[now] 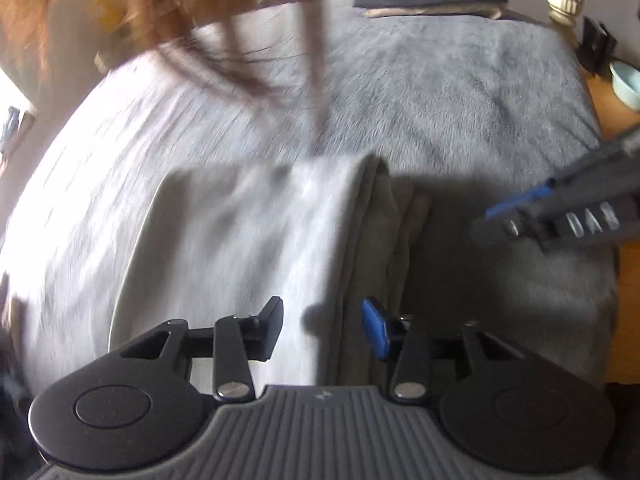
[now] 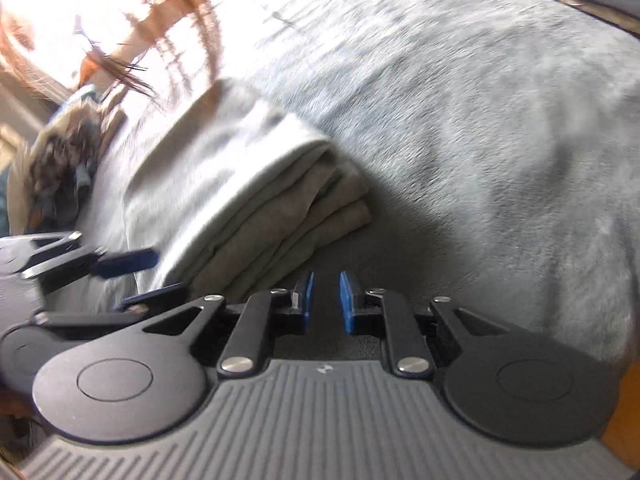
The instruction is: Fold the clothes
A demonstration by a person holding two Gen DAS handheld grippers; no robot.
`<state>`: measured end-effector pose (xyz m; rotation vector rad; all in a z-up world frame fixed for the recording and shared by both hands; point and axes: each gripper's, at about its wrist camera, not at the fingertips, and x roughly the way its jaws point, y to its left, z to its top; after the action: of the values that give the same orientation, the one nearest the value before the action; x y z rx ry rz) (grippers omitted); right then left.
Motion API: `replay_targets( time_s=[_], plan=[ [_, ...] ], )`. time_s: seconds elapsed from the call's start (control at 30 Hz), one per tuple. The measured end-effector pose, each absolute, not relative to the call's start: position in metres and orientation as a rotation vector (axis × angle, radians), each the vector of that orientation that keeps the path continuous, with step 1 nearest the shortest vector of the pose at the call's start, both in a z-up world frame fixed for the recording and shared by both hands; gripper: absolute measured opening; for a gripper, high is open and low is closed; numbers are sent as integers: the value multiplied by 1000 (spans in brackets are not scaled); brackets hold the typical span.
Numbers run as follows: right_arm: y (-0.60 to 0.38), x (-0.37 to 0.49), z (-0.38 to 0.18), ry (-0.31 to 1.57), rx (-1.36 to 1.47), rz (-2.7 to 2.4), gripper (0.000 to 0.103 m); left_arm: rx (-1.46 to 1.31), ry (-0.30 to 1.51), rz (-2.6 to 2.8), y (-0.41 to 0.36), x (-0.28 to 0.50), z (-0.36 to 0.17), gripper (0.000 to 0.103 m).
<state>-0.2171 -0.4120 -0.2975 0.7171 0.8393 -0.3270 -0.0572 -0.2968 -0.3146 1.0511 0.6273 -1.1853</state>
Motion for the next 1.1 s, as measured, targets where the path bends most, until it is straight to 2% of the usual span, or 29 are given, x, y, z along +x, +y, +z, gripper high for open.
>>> replay_targets(
  time_s=[0.13, 0.27, 0.37, 0.5, 0.57, 0.63, 0.77, 0.83, 0.93, 1.0, 1.1],
  plan=[
    [-418, -224, -303, 796, 739, -352, 13, 1107, 566, -1237, -329, -67, -318, 52],
    [-432, -229, -306, 761, 786, -375, 13, 1163, 526, -1252, -355, -78, -324, 64],
    [-445, -229, -306, 753, 797, -366, 13, 1182, 552, -1246, -368, -81, -333, 64],
    [-463, -230, -308, 752, 802, -349, 13, 1071, 697, -1198, -380, -64, -337, 46],
    [-471, -232, -309, 758, 815, -340, 13, 988, 785, -1177, -384, -49, -332, 45],
    [-479, -233, -311, 761, 825, -328, 13, 970, 830, -1147, -389, -42, -333, 46],
    [-490, -228, -312, 767, 832, -292, 13, 1041, 822, -1106, -404, -48, -345, 61],
    [-495, -223, -311, 770, 825, -272, 13, 1062, 818, -1083, -411, -51, -351, 61],
    [-502, -213, -308, 782, 809, -233, 13, 1019, 849, -1064, -412, -49, -349, 53],
    [-508, -206, -306, 792, 795, -202, 13, 977, 874, -1064, -409, -45, -342, 44],
    [-518, -196, -306, 806, 785, -151, 13, 914, 919, -1073, -404, -36, -329, 38]
  ],
)
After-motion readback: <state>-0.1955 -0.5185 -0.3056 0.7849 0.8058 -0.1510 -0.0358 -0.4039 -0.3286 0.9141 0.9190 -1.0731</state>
